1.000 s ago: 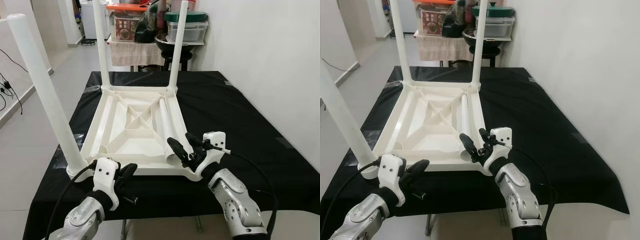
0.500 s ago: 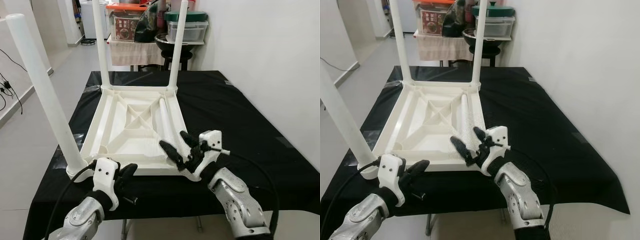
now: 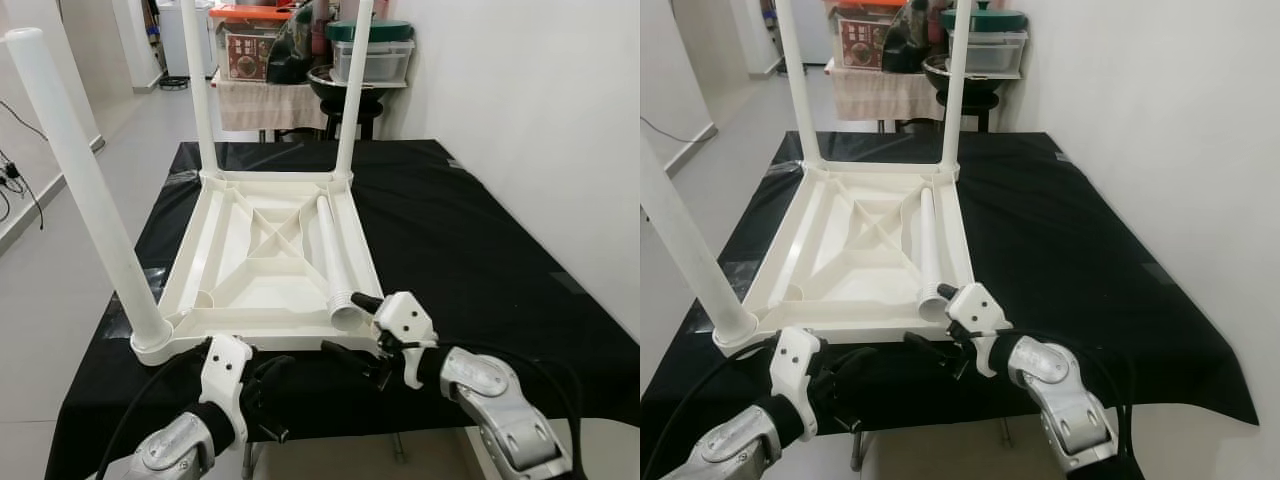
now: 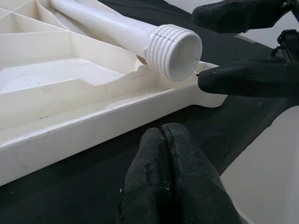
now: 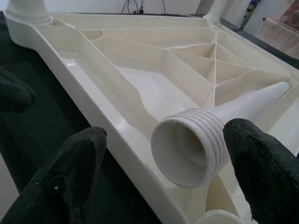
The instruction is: Building children table
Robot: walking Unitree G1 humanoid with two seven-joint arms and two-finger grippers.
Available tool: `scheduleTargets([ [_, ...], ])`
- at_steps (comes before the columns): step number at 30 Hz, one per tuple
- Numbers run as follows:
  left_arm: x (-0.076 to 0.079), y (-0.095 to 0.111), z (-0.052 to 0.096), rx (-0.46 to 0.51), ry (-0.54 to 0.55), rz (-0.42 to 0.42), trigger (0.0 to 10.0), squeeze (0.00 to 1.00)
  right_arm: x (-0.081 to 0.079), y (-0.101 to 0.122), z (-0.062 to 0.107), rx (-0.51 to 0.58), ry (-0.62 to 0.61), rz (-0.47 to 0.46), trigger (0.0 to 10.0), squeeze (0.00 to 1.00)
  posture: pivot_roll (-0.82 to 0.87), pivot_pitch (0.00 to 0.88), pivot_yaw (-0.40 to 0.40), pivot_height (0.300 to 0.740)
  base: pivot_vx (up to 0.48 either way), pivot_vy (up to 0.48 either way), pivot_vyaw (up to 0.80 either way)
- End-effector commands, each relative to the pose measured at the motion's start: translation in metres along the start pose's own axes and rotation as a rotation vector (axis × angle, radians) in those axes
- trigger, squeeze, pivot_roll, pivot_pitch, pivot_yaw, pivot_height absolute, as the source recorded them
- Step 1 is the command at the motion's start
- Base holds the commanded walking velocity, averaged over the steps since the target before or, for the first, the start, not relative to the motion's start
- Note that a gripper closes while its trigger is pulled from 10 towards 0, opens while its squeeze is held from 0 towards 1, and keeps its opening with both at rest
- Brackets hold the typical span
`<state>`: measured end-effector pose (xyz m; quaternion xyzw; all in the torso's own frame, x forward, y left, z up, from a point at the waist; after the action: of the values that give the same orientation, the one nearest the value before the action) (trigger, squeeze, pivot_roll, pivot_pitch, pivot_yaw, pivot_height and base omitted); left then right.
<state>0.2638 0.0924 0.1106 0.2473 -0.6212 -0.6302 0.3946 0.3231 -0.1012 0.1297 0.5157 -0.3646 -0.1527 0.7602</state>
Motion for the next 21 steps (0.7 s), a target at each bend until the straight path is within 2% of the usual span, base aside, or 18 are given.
scheduleTargets([
  [1, 0.0, -0.003, 0.001, -0.018, -0.002, 0.001, 10.0, 0.0, 0.004, -0.005, -0.003, -0.036, -0.025, 0.017, 10.0, 0.0, -0.01, 0.0, -0.053, 0.74, 0.0, 0.0, 0.0],
  [3, 0.001, -0.004, 0.002, -0.023, -0.003, 0.0, 10.0, 0.0, 0.019, -0.01, -0.007, -0.087, -0.123, 0.032, 10.0, 0.0, -0.01, 0.0, -0.055, 0.74, 0.0, 0.0, 0.0],
  [7, 0.002, -0.004, 0.002, -0.031, -0.007, 0.001, 10.0, 0.0, 0.028, -0.014, -0.009, -0.135, -0.183, 0.067, 10.0, 0.0, -0.01, 0.0, -0.054, 0.74, 0.0, 0.0, 0.0],
  [14, 0.002, -0.005, 0.003, -0.04, -0.012, 0.0, 10.0, 0.0, 0.034, -0.019, -0.013, -0.182, -0.233, 0.1, 10.0, 0.0, 0.0, 0.0, -0.055, 0.74, 0.0, 0.0, 0.0],
  [19, 0.003, -0.006, 0.003, -0.044, -0.014, -0.002, 10.0, 0.0, 0.054, -0.021, -0.015, -0.237, -0.362, 0.152, 10.0, 0.0, 0.0, 0.0, -0.058, 0.74, 0.0, 0.0, 0.0],
  [21, 0.003, -0.006, 0.003, -0.044, -0.014, -0.002, 10.0, 0.0, 0.054, -0.021, -0.015, -0.237, -0.362, 0.152, 10.0, 0.0, 0.0, 0.0, -0.058, 0.74, 0.0, 0.0, 0.0],
])
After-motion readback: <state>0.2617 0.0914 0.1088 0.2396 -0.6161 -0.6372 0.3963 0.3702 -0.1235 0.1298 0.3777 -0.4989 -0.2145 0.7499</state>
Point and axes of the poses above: a point about 5 cm out from each wrist's last joint towards the gripper, its own z axis pointing back from the gripper into the wrist, its own y axis along the axis of the wrist's last joint, x = y × z, the point moved 5 cm from there along -z, pointing out of the wrist towards the gripper, and after that the axes turned 3 degrees about z, right-handed, at the moved point
